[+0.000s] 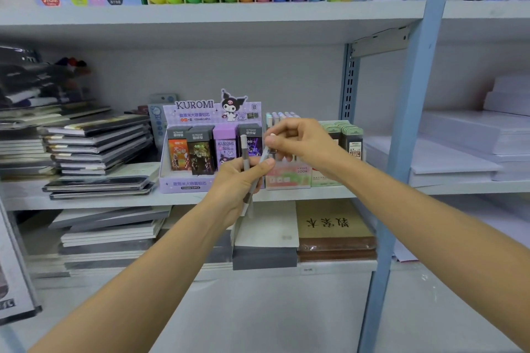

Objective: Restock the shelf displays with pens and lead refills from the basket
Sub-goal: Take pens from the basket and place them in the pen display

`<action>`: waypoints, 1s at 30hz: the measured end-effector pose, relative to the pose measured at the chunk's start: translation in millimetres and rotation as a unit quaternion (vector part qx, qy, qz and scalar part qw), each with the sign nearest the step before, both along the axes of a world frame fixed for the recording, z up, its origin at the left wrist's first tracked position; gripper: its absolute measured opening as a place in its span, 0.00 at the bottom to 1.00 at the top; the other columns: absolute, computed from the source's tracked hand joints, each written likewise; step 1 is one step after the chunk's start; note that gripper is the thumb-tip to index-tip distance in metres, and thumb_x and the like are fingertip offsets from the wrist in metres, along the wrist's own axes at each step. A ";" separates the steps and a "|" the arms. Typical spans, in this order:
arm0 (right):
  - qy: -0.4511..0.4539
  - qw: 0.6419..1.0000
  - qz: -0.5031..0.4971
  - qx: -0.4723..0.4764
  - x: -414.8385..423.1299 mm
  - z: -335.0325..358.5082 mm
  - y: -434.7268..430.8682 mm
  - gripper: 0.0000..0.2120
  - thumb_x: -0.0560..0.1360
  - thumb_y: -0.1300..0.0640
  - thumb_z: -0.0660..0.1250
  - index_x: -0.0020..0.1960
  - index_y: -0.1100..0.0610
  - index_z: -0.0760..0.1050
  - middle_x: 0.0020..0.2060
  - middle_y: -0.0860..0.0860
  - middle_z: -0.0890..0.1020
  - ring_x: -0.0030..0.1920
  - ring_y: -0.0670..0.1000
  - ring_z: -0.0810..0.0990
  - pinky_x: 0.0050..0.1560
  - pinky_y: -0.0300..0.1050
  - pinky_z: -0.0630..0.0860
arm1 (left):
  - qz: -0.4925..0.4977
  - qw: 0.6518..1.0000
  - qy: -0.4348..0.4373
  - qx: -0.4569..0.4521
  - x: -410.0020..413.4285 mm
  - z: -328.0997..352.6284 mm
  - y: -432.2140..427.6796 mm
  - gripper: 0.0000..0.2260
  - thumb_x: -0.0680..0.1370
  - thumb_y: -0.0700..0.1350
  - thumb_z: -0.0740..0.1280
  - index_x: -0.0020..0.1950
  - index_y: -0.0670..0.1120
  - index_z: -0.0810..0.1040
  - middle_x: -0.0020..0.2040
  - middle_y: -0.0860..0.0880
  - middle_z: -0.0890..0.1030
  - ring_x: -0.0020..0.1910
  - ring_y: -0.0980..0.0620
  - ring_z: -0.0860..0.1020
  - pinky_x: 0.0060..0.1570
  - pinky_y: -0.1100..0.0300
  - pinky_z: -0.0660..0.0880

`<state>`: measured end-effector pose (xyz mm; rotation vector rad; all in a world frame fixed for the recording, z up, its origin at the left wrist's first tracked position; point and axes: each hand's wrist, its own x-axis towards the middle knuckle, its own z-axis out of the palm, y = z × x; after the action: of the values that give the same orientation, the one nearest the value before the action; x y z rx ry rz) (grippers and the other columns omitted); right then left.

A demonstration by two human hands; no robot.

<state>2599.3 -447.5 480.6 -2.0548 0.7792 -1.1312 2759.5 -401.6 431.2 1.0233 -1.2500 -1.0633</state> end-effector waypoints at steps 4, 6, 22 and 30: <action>-0.129 0.991 -0.019 0.022 -10.8 -0.1 -3.3 0.05 0.75 0.61 0.70 0.50 0.61 0.79 0.36 0.50 0.84 0.36 0.47 0.82 0.37 0.35 0.78 | -0.014 0.999 0.030 -0.006 8.5 2.2 2.2 0.08 0.68 0.44 0.75 0.44 0.43 0.81 0.32 0.51 0.77 0.29 0.57 0.72 0.31 0.66 0.69; -0.170 0.984 -0.017 0.045 -23.2 1.0 -6.9 0.05 0.75 0.62 0.69 0.50 0.63 0.78 0.37 0.52 0.85 0.37 0.48 0.83 0.38 0.36 0.79 | 0.018 0.996 0.091 0.000 17.8 2.4 0.4 0.06 0.71 0.40 0.73 0.45 0.41 0.80 0.34 0.49 0.77 0.31 0.56 0.71 0.29 0.67 0.68; -0.057 0.998 0.031 0.018 -8.9 -2.7 14.5 0.11 0.73 0.57 0.72 0.54 0.58 0.78 0.41 0.49 0.84 0.41 0.47 0.83 0.41 0.36 0.78 | 0.079 0.988 -0.005 -0.134 -3.6 11.6 12.6 0.05 0.72 0.42 0.74 0.45 0.43 0.81 0.33 0.54 0.83 0.34 0.61 0.81 0.33 0.72 0.73; -0.147 0.988 -0.034 -0.034 -16.5 34.7 10.2 0.10 0.76 0.64 0.67 0.57 0.63 0.78 0.46 0.57 0.84 0.44 0.49 0.84 0.46 0.38 0.80 | 0.049 0.994 0.084 -0.042 -3.6 20.5 6.5 0.06 0.81 0.41 0.61 0.50 0.42 0.77 0.40 0.47 0.81 0.37 0.54 0.78 0.33 0.64 0.69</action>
<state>2582.7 -437.3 515.3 -1.8677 0.6746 -1.4756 2755.9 -395.2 451.7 0.9033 -1.0886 -0.9918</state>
